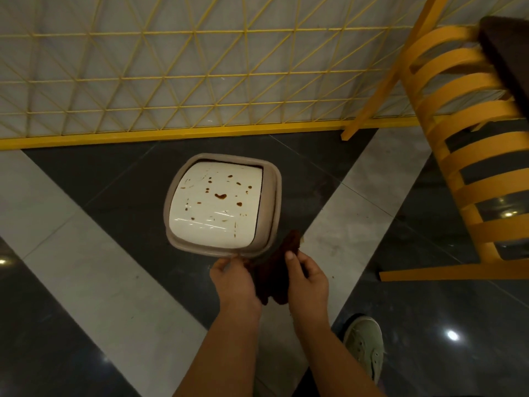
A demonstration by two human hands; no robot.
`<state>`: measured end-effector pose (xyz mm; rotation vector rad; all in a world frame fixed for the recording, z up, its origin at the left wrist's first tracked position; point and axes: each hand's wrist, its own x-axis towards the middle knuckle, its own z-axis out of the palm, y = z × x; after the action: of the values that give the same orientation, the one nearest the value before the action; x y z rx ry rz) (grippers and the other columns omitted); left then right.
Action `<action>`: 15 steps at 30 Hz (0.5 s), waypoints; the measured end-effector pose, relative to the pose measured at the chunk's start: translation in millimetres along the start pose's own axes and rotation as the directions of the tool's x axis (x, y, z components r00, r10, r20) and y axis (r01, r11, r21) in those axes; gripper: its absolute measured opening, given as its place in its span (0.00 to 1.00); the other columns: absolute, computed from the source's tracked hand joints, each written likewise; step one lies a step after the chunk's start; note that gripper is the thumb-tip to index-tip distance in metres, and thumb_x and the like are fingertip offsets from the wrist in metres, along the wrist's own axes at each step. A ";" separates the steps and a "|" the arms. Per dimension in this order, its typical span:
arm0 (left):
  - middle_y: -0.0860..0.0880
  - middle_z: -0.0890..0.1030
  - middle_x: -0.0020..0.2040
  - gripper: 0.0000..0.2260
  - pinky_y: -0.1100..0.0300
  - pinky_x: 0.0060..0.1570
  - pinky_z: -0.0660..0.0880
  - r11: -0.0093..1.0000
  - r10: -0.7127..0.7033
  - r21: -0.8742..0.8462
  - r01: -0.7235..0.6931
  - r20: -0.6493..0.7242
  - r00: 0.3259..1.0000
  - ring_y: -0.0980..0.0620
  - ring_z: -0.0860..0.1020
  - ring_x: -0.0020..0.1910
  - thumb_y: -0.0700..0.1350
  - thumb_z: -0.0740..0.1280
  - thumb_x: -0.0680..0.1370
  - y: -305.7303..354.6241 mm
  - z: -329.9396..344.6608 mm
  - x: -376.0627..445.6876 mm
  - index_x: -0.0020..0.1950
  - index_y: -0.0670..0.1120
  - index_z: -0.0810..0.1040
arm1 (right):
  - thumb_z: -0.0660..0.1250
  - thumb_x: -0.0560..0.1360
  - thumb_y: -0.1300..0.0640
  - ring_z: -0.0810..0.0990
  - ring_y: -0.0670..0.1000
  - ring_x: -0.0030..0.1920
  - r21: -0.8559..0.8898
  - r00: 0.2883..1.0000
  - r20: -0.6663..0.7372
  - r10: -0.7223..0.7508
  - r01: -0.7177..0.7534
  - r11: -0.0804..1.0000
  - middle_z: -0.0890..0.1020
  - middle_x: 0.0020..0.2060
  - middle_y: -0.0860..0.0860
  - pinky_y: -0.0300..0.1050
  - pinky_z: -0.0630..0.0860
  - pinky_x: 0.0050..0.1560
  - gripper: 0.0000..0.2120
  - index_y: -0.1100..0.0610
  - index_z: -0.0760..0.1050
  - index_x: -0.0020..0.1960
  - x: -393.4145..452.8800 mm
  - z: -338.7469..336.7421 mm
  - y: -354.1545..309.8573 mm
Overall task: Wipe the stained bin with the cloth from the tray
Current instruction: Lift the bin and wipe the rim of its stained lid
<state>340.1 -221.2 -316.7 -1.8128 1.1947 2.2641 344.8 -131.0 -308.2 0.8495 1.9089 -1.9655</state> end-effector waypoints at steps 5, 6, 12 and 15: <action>0.46 0.80 0.59 0.15 0.40 0.61 0.74 0.999 0.005 0.036 -0.006 0.022 1.000 0.43 0.79 0.57 0.44 0.63 0.80 0.1 1.6 -6.6 0.67 0.50 0.71 | 0.66 0.77 0.55 0.80 0.43 0.52 -0.119 0.991 -0.005 -0.135 0.133 0.984 0.82 0.51 0.46 0.41 0.80 0.53 0.08 0.49 0.80 0.56 -4.9 18.5 5.2; 0.47 0.80 0.59 0.15 0.42 0.63 0.73 0.999 0.016 0.049 -0.017 0.020 1.000 0.44 0.78 0.58 0.44 0.62 0.80 0.0 2.6 -9.3 0.67 0.49 0.71 | 0.66 0.77 0.55 0.79 0.40 0.52 -0.130 0.983 -0.042 -0.177 0.170 0.977 0.81 0.51 0.45 0.37 0.78 0.53 0.08 0.47 0.79 0.55 -3.5 21.2 2.1; 0.46 0.77 0.64 0.19 0.39 0.65 0.70 0.996 0.015 0.085 -0.019 0.050 0.999 0.41 0.75 0.63 0.43 0.63 0.78 -6.2 10.2 -10.7 0.69 0.55 0.69 | 0.65 0.78 0.54 0.75 0.37 0.54 -0.149 0.958 -0.098 -0.268 0.252 0.956 0.75 0.53 0.40 0.34 0.73 0.56 0.10 0.43 0.75 0.57 22.6 24.8 -37.4; 0.46 0.77 0.64 0.16 0.42 0.66 0.70 0.996 0.017 0.084 -0.025 0.094 0.995 0.43 0.75 0.63 0.42 0.62 0.81 -0.5 13.9 -18.4 0.68 0.49 0.68 | 0.66 0.77 0.57 0.73 0.33 0.54 -0.154 0.943 -0.048 -0.330 0.319 0.935 0.76 0.53 0.41 0.25 0.72 0.54 0.10 0.44 0.76 0.55 -0.5 21.2 -33.2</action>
<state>334.9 -205.1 -301.0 -1.6537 1.2792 2.2435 321.6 -148.7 -281.7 0.6043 2.3295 -1.9601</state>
